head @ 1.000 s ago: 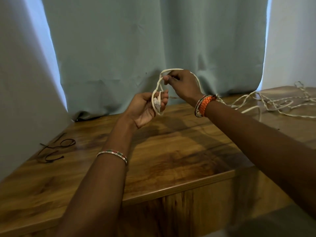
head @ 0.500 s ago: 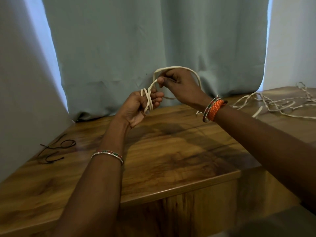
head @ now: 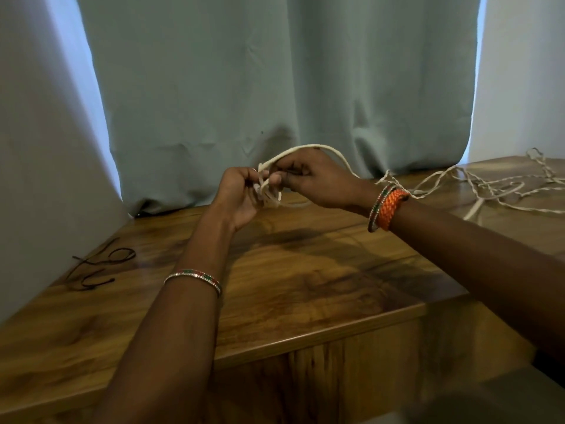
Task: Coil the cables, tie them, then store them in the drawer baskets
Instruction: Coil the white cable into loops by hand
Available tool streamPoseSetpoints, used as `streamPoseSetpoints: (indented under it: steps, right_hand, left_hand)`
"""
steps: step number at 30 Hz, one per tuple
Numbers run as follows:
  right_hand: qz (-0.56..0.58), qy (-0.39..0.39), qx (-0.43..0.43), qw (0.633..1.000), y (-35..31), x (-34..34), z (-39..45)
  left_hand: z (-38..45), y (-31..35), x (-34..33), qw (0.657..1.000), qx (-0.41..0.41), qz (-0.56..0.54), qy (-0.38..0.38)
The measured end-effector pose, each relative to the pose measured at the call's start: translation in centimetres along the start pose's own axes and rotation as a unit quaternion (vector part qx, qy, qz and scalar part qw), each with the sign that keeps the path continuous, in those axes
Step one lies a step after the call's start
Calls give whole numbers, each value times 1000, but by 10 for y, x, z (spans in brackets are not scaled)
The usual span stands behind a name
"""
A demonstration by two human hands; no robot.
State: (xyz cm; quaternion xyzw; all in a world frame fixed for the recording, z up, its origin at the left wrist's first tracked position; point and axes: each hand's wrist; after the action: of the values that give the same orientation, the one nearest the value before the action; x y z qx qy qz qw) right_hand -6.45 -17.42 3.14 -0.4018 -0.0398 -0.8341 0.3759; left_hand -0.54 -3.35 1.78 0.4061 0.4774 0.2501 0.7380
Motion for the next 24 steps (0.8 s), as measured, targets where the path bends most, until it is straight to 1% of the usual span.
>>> streamPoseSetpoints:
  steps: [2,3,6,9,12,13,14,16,18,21,24]
  right_hand:
    - [87,11,-18,996,0,1,6]
    - [114,27,-30,993,0,3,8]
    - [133,77,-71,986,4,7,12]
    - [166,68,-91,980,7,1,10]
    - [242,49,-88,965,3,-9,8]
    - [239,56,-79,966,2,-10,10]
    - [205,70,-70,974,2,-10,12]
    - [73,97,-53,991,6,-7,17]
    - [-32,113,-40,992,9,-4,22]
    - [-107,126,-38,985,13,2,24]
    - [-140,148,-38,978,17,2,25]
  left_hand:
    - [-2,-4,-5,999,19,39,-11]
    - [-1,-5,-6,999,26,33,-21]
    - [-3,-5,-8,999,30,-1,-43]
    - [-6,-5,-9,998,21,-26,-51]
    - [-7,-5,-8,999,16,10,-51]
    - [-8,-5,-9,998,10,25,-49]
    - [-8,-6,-10,998,4,39,-46]
    - [-8,-7,-9,996,-7,79,-27]
    - [-8,-6,-7,995,-8,103,-13]
    - [-4,-4,-4,995,16,101,-17]
    - [-6,-3,-5,993,29,105,-38]
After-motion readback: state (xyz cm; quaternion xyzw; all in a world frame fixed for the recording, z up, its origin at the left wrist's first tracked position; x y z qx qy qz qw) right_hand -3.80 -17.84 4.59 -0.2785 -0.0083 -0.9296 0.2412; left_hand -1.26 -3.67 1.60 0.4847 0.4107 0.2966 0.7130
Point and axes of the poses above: each hand's wrist, its own z-axis towards the middle knuckle, its own x-axis out of the back of the hand, y = z × x, and after that the axes turned 6 degrees about -z, right-handed
